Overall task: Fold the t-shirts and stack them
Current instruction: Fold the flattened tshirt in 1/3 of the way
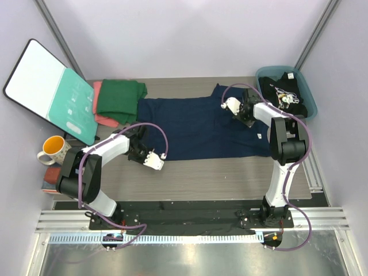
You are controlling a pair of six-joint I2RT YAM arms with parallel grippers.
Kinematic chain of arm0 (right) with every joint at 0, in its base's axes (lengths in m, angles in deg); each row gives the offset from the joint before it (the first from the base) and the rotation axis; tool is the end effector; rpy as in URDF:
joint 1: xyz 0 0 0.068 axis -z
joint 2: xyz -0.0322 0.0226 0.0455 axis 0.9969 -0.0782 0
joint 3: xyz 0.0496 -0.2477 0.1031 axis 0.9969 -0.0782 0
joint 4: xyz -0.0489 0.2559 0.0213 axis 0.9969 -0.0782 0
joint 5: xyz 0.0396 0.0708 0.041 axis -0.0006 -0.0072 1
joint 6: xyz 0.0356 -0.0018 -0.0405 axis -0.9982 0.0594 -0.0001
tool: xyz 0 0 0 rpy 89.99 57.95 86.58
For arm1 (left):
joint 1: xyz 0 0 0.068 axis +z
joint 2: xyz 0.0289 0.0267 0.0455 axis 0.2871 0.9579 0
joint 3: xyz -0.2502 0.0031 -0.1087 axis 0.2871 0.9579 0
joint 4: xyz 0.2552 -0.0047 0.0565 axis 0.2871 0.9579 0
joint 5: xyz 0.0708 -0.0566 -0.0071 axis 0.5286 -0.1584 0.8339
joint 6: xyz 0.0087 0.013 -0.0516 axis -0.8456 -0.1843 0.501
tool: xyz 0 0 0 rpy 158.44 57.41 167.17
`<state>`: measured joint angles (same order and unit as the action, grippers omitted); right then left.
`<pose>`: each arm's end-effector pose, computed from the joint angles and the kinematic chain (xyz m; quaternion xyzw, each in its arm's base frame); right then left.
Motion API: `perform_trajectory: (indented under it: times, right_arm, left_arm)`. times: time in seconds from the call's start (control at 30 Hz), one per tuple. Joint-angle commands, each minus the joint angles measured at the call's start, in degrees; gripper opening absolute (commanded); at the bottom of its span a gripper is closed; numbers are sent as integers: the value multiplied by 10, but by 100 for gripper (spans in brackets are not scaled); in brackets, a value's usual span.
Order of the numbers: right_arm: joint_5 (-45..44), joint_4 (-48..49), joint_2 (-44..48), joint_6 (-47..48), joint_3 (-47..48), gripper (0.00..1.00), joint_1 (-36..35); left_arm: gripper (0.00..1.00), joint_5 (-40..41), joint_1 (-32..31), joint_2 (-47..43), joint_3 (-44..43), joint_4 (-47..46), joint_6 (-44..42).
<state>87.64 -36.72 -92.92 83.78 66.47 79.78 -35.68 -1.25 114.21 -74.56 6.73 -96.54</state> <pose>0.4180 0.0411 0.1607 -0.4680 0.8517 -0.1028 0.2122 0.2491 -0.0878 0.1568 0.8276 0.5462 -0.0201 0.1275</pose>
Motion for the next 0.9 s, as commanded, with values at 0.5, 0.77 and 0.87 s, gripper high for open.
perform_trajectory:
  times: [0.5, 0.77, 0.87]
  right_arm:
    - [42, -29, 132, 37, 20, 43, 12]
    - [133, -231, 358, 254, -156, 22, -32]
    - [134, -239, 401, 278, -237, 6, -44]
  left_arm:
    - [38, 9, 4, -37, -30, 18, 84]
    - [42, -20, 4, -129, 10, 33, 8]
    - [41, -30, 3, -132, 31, 29, -12]
